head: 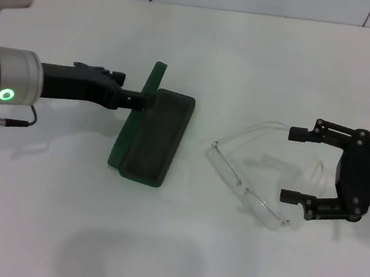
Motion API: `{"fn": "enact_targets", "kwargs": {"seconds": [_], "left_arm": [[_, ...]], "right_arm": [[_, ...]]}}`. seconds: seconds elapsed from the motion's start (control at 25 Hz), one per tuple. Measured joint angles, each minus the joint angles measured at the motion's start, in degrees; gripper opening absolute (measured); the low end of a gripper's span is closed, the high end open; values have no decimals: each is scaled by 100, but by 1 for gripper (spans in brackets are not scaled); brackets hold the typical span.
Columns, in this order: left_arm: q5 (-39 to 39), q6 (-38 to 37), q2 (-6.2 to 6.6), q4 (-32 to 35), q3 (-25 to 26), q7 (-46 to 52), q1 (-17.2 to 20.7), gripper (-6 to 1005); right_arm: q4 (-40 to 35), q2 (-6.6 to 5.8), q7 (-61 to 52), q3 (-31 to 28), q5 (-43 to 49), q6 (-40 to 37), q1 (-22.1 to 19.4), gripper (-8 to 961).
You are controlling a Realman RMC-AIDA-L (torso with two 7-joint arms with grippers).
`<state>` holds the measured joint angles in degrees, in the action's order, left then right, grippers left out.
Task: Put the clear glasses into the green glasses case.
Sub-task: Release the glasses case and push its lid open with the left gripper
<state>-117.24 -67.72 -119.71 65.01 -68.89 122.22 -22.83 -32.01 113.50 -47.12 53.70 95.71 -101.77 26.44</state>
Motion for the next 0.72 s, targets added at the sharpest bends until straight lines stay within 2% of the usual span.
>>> {"fn": "enact_targets", "kwargs": {"seconds": [0.4, 0.72], "left_arm": [[-782, 126, 4, -10, -470, 797, -388, 818], [-998, 305, 18, 14, -667, 1005, -462, 791]], "right_arm": [[0, 9, 25, 2, 9, 54, 8, 860], [3, 22, 75, 2, 10, 139, -16, 859]]}}
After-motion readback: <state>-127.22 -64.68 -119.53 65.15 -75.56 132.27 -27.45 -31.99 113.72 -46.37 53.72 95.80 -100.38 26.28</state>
